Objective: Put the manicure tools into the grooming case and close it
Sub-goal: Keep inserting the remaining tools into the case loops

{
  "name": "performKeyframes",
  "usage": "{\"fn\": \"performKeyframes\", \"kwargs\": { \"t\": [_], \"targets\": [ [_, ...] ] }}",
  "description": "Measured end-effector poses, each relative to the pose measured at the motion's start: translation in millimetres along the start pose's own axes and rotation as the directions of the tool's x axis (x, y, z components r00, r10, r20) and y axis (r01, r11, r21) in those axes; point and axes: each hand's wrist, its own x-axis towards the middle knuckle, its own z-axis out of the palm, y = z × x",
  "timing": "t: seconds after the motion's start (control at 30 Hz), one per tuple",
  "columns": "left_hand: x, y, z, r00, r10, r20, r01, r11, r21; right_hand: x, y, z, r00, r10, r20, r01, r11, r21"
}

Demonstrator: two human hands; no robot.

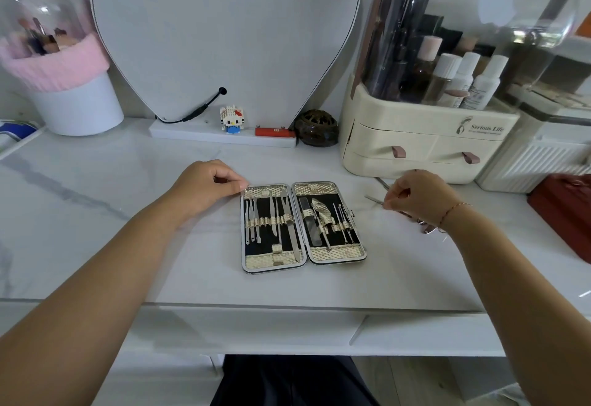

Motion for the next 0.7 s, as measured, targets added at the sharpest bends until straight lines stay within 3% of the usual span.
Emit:
{"fn": "performKeyframes", "kwargs": {
  "t": [0.13,0.3,0.5,0.7],
  "targets": [
    [0,0,0,1.000,-0.008,0.003,0.008,1.000,-0.001,8,3,1,0.998,0.023,0.058,-0.021,0.999,-0.029],
    [-1,1,0,1.000,-0.017,-0.007,0.017,0.999,-0.028,17,7,3,0.995,-0.032,0.099,0.051,0.979,-0.197],
    [-1,1,1,1.000,-0.029,-0.011,0.029,0.999,-0.033,16,5,2,0.997,-0.078,0.011,0.079,0.980,-0.180],
    [-1,3,2,1.000,-0.027,-0.012,0.027,0.999,-0.038,19,6,5,0.996,-0.071,0.055,0.082,0.970,-0.229]
  ]
}}
